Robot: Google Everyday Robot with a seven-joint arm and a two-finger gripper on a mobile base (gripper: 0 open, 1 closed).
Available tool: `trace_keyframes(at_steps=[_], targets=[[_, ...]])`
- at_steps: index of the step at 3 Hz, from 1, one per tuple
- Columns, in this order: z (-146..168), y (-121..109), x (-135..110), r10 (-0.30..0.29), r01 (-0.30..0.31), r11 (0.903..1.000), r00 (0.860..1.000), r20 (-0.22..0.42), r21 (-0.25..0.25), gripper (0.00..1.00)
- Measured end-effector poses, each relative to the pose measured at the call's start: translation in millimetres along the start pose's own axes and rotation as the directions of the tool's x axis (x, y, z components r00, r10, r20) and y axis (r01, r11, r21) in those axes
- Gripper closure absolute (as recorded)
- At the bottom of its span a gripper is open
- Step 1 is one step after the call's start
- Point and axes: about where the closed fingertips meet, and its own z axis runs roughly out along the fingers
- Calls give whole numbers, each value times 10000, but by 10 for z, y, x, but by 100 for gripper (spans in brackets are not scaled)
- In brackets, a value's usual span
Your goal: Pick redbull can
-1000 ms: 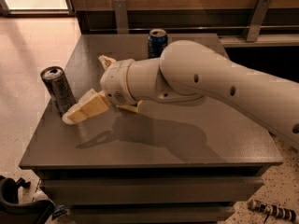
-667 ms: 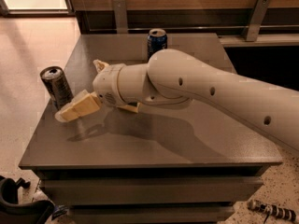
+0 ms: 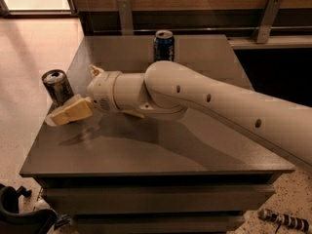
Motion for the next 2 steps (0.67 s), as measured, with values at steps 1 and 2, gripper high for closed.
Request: trace_keyframes(at_steps=[1,2], targets=[[162,121,-42,87,-67,9992,9987,509,-407,15],[185,149,-49,83,-57,9989,9985,537,-475,38]])
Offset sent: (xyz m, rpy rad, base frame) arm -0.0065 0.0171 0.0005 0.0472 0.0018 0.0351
